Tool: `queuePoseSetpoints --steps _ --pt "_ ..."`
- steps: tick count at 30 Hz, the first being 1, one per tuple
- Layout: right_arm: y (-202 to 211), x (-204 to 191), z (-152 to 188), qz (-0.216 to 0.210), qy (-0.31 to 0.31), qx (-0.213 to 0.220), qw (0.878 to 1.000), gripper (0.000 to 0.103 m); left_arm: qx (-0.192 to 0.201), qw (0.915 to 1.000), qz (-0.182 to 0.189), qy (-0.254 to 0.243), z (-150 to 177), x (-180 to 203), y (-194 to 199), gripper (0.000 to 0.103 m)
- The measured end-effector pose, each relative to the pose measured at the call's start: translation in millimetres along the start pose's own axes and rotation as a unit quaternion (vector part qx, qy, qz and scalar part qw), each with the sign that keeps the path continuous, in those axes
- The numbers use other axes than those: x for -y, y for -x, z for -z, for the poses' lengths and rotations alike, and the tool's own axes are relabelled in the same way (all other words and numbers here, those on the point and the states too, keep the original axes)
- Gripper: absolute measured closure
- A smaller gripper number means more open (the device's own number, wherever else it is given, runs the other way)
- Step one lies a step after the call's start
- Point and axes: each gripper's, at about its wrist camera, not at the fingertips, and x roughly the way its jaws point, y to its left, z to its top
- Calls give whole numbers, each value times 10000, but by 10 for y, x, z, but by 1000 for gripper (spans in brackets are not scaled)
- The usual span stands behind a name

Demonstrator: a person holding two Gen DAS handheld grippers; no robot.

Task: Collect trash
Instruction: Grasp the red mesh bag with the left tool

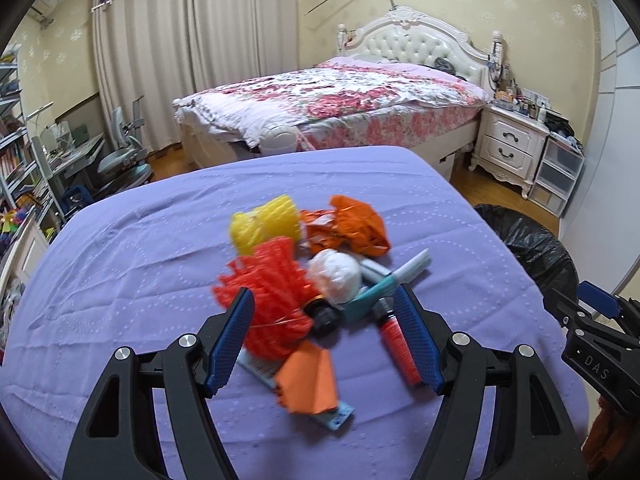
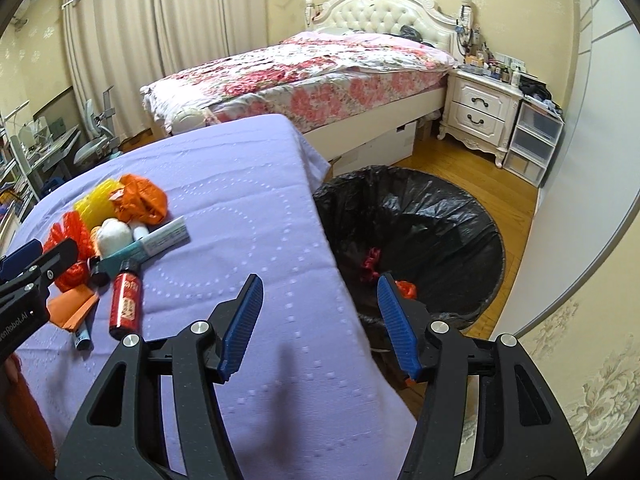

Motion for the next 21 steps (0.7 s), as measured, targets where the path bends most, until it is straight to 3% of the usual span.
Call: queuePoseSetpoints --steps 9,21 --pt "-43 -306 53 -208 257 -91 9994 45 -173 9993 -238 218 147 -356 -64 33" --pt "-133 -522 59 -356 404 -205 9983 44 -296 9995 63 132 117 -466 -255 33"
